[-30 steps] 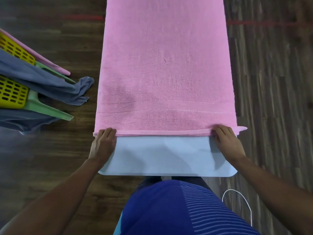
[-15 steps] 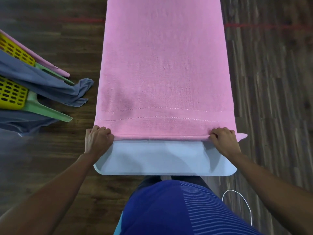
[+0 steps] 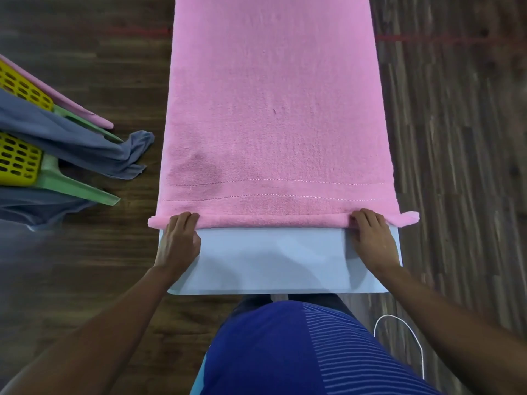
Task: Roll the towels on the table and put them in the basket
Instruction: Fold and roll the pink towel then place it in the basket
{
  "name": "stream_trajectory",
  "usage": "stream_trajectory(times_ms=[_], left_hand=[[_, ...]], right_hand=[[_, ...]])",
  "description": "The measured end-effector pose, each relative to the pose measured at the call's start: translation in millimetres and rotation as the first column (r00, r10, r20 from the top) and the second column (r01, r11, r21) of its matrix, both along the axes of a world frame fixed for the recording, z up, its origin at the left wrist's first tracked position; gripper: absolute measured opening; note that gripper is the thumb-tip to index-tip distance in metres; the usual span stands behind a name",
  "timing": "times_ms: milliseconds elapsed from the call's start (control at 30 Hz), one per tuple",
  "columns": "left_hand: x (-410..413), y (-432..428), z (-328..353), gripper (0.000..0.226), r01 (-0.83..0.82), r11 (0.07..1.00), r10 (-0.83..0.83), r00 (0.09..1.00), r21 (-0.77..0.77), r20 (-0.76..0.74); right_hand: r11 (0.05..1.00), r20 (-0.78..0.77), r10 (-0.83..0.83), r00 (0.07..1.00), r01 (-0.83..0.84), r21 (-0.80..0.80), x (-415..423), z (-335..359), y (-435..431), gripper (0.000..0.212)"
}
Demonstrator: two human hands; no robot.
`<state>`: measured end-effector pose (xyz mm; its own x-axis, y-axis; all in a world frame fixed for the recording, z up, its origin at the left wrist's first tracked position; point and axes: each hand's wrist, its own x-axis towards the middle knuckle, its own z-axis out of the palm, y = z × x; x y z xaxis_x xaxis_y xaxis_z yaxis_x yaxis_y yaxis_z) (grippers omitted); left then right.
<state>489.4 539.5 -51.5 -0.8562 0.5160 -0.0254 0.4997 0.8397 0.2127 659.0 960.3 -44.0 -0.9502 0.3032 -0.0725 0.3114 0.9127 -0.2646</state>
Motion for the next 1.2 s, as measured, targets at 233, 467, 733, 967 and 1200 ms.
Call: stream_trajectory(times_ms=[233,467,733,967,1200], left_hand=[[-16,5,6,0.022,-0.054,0.999,0.054,0.999,0.003,-0.006],[-18,3,23,0.013,-0.04,0.994,0.047,0.997,-0.106,0.066],[-28,9,17,0.018,-0.177,0.983,0.172,0.981,-0.047,-0.089],[-6,9,2,0.032,-0.028,0.994,0.028,1.0,0.11,0.007],[-13,16,11,0.024,-0.047,0.999,0.047,0.999,0.0,0.013]], right_hand=[[0.999,0.033,-0.045,0.998,0.045,-0.027,-14,6,8,0.025],[1.0,0.302,-0.018,0.953,0.024,-0.016,-33,26,19,0.02],[0.985,0.064,-0.092,0.994,0.081,0.153,-31,13,21,0.006],[0.999,-0.008,0.014,1.0,-0.014,0.042,-12,0,-1,0.033],[1.0,0.09,-0.023,0.996,0.022,0.014,-26,5,10,0.02]])
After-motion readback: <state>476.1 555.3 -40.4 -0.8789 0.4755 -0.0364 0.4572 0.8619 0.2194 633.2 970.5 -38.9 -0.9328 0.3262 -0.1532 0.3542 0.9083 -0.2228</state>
